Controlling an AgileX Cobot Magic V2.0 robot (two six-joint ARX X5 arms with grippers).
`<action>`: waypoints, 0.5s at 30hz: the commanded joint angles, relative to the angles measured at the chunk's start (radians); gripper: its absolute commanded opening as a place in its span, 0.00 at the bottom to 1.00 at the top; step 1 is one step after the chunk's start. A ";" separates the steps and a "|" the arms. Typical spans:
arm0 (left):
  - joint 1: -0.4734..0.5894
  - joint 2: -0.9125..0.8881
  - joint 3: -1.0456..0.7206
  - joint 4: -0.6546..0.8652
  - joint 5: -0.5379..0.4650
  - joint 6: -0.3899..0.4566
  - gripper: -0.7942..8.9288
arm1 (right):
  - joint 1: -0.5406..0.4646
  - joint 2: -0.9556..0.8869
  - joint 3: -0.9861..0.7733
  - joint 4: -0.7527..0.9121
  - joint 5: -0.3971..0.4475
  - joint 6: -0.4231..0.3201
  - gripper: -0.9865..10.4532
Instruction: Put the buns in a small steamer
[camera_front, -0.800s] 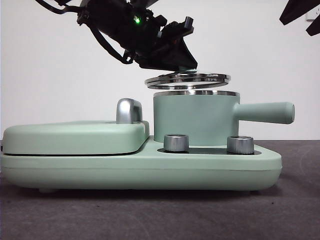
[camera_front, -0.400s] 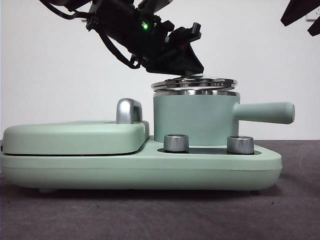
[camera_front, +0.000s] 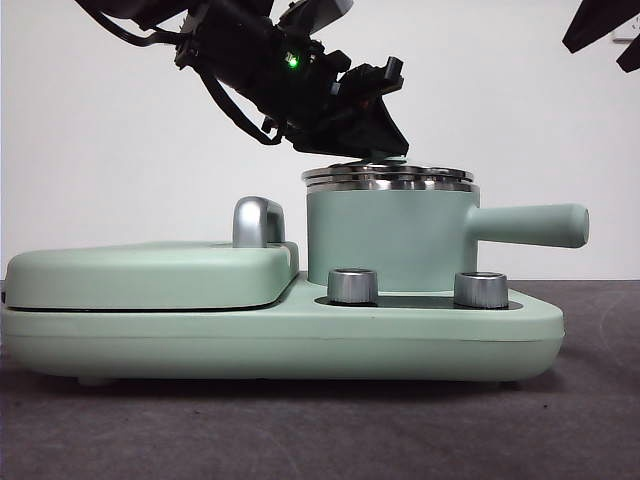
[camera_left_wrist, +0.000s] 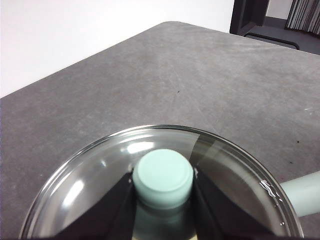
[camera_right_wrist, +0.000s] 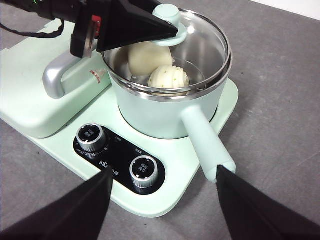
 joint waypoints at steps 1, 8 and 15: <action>-0.011 0.023 0.032 0.018 0.002 0.003 0.10 | 0.005 0.006 0.005 0.003 0.004 0.011 0.37; -0.014 0.023 0.032 0.019 0.003 0.003 0.10 | 0.005 0.006 0.005 0.003 0.008 0.011 0.37; -0.014 0.023 0.032 0.020 0.003 0.002 0.10 | 0.005 0.006 0.005 0.003 0.012 0.011 0.37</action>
